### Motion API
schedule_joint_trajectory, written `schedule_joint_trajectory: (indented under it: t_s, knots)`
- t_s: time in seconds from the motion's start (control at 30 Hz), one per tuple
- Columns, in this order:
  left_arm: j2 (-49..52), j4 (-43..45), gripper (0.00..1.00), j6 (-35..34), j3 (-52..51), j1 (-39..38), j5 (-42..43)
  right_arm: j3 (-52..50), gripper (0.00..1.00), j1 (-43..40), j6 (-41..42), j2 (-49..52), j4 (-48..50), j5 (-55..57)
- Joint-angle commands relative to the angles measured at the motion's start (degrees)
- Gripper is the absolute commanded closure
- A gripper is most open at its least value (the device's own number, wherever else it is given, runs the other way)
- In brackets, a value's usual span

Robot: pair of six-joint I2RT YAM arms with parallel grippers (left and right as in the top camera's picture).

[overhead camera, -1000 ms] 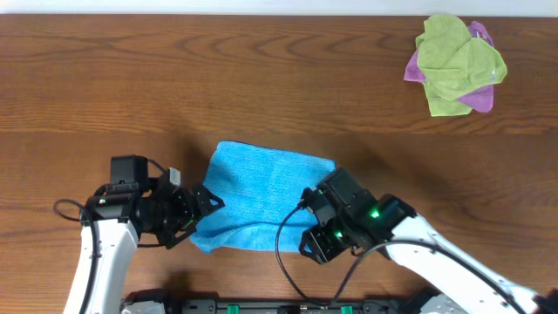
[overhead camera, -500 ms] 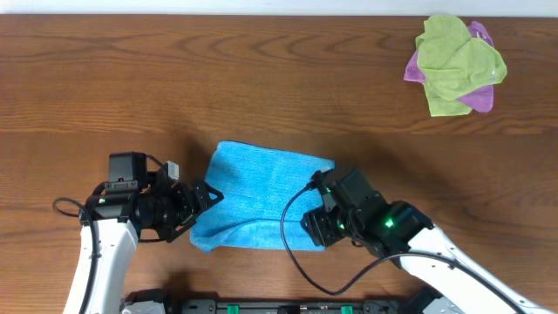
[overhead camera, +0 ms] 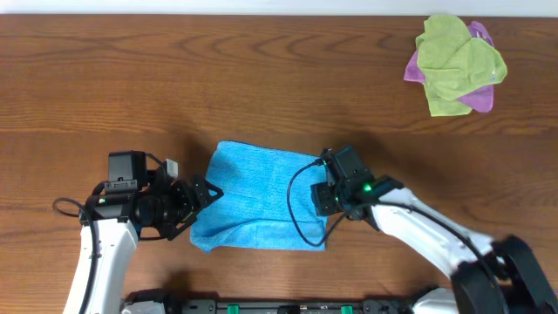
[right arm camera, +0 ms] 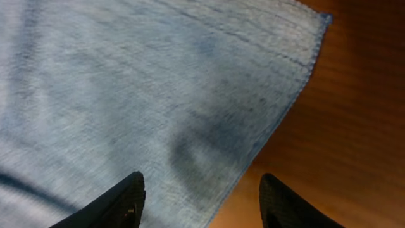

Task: Fold the cloth

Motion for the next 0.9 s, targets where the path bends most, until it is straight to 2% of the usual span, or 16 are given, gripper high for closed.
schedule_joint_trajectory:
  t_s: [0.0, 0.07, 0.17, 0.27, 0.33, 0.43, 0.53, 0.87]
  knots:
    - [-0.31, -0.11, 0.06, -0.42, 1.27, 0.44, 1.14, -0.17, 0.44, -1.33, 0.28, 2.23, 1.7, 0.72]
    - [-0.31, -0.11, 0.05, -0.44, 1.27, 0.44, 1.14, -0.15, 0.49, -1.75, 0.31, 2.99, 3.02, 0.5]
    - [-0.31, 0.09, 0.06, -1.25, 1.27, 0.44, 1.14, -0.15, 0.62, -1.9, 0.28, 3.06, 4.37, 0.57]
    - [-0.31, 0.76, 0.06, -1.92, 1.27, 0.44, 1.51, -0.17, 0.65, -1.9, 0.31, 3.13, 5.55, 0.57]
    - [-0.31, 1.09, 0.06, -2.36, 1.29, 0.44, 1.51, -0.15, 0.7, -1.9, 0.31, 3.5, 6.45, 0.59]
    - [-0.31, 1.66, 0.06, -2.97, 1.33, 0.44, 1.57, -0.15, 0.81, -2.01, 0.31, 4.68, 7.69, 0.61]
    - [-0.31, 1.79, 0.06, -2.97, 1.77, 0.44, 1.75, -0.15, 0.99, -2.75, 0.31, 6.05, 8.96, 1.01]
    - [-0.31, 1.95, 0.06, -3.19, 3.74, 0.44, 1.7, -0.15, 0.99, -8.9, 0.26, 7.65, 17.27, 2.27]
